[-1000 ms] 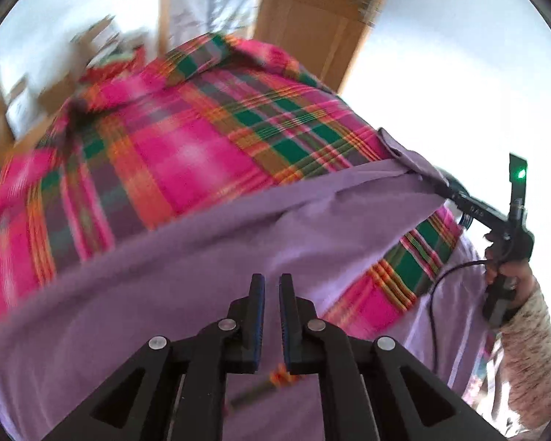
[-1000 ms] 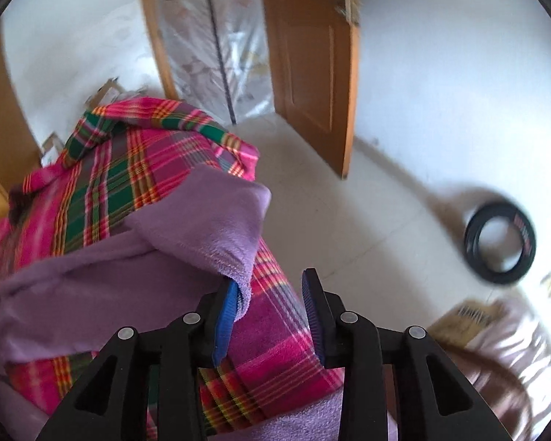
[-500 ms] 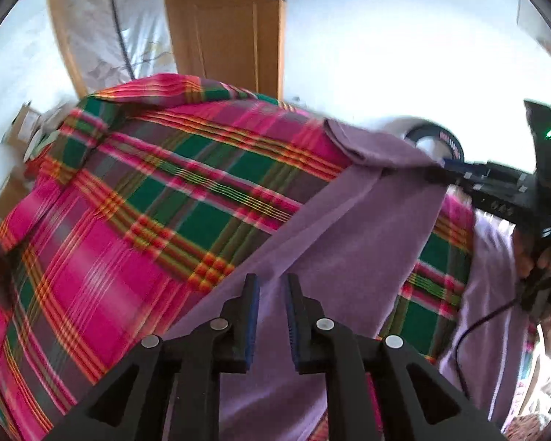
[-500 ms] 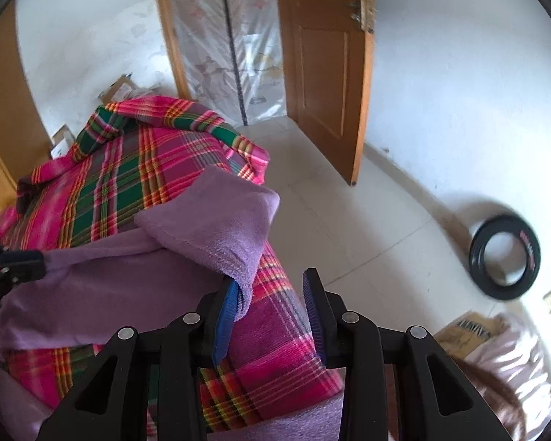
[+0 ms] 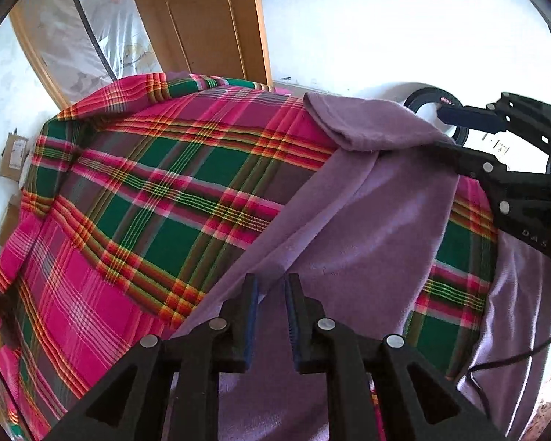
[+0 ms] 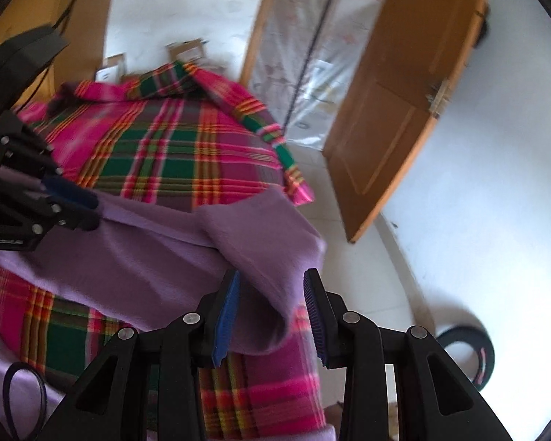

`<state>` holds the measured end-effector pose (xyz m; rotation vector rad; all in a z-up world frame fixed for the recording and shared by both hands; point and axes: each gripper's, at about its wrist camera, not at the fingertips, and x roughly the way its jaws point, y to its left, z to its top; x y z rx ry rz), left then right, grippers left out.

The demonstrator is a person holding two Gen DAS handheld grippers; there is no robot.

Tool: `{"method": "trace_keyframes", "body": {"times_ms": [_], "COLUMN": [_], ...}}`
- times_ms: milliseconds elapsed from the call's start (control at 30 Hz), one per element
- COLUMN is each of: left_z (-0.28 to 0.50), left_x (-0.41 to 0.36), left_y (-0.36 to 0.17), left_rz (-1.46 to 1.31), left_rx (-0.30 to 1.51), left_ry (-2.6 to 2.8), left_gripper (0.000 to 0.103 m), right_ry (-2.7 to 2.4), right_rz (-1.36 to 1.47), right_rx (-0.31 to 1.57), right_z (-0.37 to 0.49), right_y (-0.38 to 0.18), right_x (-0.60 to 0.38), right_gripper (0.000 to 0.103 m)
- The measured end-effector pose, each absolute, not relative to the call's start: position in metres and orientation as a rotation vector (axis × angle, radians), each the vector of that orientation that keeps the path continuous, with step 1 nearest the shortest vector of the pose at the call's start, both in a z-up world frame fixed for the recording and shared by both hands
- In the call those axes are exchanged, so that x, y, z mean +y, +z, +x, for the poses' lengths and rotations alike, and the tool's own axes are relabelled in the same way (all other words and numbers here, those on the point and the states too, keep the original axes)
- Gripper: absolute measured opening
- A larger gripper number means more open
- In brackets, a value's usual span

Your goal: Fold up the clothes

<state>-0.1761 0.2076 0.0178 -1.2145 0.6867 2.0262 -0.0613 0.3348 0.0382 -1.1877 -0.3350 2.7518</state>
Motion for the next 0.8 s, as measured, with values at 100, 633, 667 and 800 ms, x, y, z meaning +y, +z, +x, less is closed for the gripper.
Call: {"method": "trace_keyframes", "body": {"times_ms": [100,633,667,800], "left_z": [-0.177,-0.2,-0.203,-0.219], "left_x": [0.212,0.2,0.198,0.192], "left_y": [0.017,0.034,0.035,0.037], "left_rz": [-1.217,-1.211,-1.213,-1.239], "left_rx": [0.702,0.516,0.5,0.42], "left_ry": [2.031,2.136,2.149,2.181], "left_gripper": [0.016,0.003,0.003,0.003], "right_ry": [2.768,2.743,2.739,2.721], "right_rz": [-1.218,-1.074,-1.055,-0.996], "right_rx": [-0.395,0.062,0.104,0.29], "right_z": [-0.071,-0.074,-0.073,-0.071], "right_y": [0.035,0.053,0.055,0.058], "right_x": [0.329,0.388,0.395,0.422], "right_gripper": [0.037,0.006,0.005,0.005]}}
